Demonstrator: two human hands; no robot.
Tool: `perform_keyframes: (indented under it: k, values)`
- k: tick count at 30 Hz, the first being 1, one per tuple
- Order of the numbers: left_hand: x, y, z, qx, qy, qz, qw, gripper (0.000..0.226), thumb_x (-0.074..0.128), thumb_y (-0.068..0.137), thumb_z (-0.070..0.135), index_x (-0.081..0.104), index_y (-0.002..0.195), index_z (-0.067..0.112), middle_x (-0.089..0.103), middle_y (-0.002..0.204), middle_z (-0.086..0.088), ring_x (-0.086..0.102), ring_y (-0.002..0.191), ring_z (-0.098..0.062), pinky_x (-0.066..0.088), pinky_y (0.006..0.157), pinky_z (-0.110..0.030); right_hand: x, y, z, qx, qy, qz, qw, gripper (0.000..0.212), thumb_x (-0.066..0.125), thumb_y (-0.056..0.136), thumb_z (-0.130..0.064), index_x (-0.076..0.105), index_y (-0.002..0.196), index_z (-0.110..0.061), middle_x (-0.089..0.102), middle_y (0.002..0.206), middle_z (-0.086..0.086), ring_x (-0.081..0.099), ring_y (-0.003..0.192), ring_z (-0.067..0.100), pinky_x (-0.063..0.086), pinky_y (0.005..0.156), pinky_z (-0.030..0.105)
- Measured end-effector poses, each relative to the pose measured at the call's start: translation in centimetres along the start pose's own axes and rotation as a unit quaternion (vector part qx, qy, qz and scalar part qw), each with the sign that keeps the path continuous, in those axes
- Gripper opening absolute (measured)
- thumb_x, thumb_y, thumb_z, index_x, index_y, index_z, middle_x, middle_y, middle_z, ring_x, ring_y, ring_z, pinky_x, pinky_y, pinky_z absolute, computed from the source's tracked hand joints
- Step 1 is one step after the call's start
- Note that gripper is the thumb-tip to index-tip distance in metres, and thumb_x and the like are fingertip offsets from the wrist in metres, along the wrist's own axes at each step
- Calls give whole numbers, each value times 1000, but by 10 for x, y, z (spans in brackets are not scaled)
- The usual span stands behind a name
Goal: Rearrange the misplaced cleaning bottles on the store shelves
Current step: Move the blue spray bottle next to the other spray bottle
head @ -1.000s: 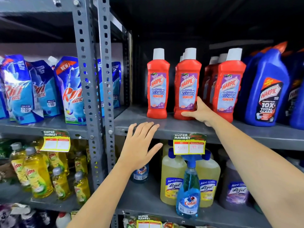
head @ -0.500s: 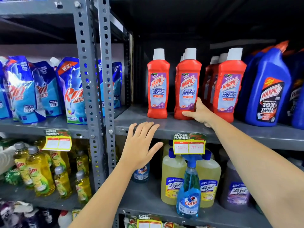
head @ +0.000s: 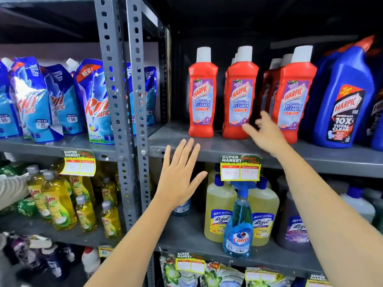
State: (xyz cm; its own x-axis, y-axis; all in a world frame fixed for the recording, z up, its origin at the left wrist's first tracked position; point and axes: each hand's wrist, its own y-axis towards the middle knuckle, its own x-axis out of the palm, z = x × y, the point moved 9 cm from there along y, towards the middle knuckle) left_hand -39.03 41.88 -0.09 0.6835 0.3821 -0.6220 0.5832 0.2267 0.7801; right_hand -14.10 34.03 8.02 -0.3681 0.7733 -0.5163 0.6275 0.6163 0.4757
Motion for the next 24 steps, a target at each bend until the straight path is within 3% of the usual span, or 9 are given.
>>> perform_keyframes:
  k: [2, 4, 5, 9, 13, 15, 17, 20, 24]
  values:
    - [9, -26, 4, -19, -15, 1, 1000, 65, 34, 102, 48, 24, 154, 10, 13, 162, -13, 5, 149, -28, 1, 117, -55, -38, -49, -13, -88, 85, 164, 979, 54, 61, 95, -23, 45, 142, -3, 64, 129, 10, 61, 117, 21, 46, 100, 28]
    - [33, -64, 8, -26, -27, -36, 999, 64, 36, 102, 47, 24, 154, 12, 10, 163, -13, 4, 149, -28, 3, 117, -56, -62, -112, -11, -167, 140, 304, 927, 28, 57, 95, -14, 60, 120, -3, 67, 104, -19, 62, 89, -1, 49, 81, 18]
    - [51, -85, 8, -29, -30, -71, 997, 63, 34, 103, 48, 24, 154, 14, 9, 163, -11, 3, 149, -27, 4, 117, -56, -59, -138, -4, -185, 142, 327, 916, 20, 56, 94, -12, 62, 112, -5, 63, 94, -29, 57, 78, -6, 46, 72, 13]
    - [137, -188, 6, -39, -44, -252, 966, 61, 25, 104, 53, 29, 153, 16, 16, 162, -9, -1, 149, -20, 13, 114, -53, 7, -186, 70, -118, 125, 210, 962, 19, 55, 87, -26, 56, 106, -28, 61, 85, -22, 54, 67, 1, 43, 60, 19]
    - [191, -257, -3, -69, -35, -378, 922, 67, 23, 101, 57, 37, 149, 12, 37, 154, -12, 4, 147, -23, 16, 111, -42, 82, -207, 163, 45, -8, 22, 999, 56, 69, 87, -21, 44, 136, -12, 56, 118, -1, 56, 97, 13, 51, 90, 43]
    - [200, -265, -10, -88, -45, -380, 920, 82, 4, 96, 66, 27, 153, 11, 23, 158, -11, 1, 148, -23, 6, 117, -38, 111, -218, 194, 99, -4, -64, 993, 68, 73, 86, -28, 37, 143, -15, 53, 134, 3, 57, 115, 18, 48, 100, 47]
    - [208, -268, -11, -87, -48, -378, 920, 93, -11, 88, 71, 16, 154, 11, 8, 159, -7, 1, 147, -24, -3, 118, -37, 129, -222, 213, 131, 12, -110, 985, 60, 74, 81, -42, 43, 131, -31, 61, 126, -5, 61, 115, 15, 51, 97, 47]
    - [216, -277, -16, -111, -46, -409, 905, 75, 13, 100, 61, 40, 147, 10, 37, 152, -12, 36, 140, -29, 12, 115, -41, 142, -224, 235, 163, 36, -121, 978, 52, 76, 81, -41, 44, 122, -35, 65, 118, -9, 64, 111, 15, 53, 94, 47]
    - [217, -279, -15, -103, -57, -358, 926, 65, 34, 99, 52, 34, 149, 12, 35, 154, -12, 23, 143, -25, 8, 113, -41, 146, -225, 234, 155, 50, -99, 982, 59, 79, 82, -26, 42, 127, -33, 66, 120, -9, 66, 109, 12, 54, 95, 46]
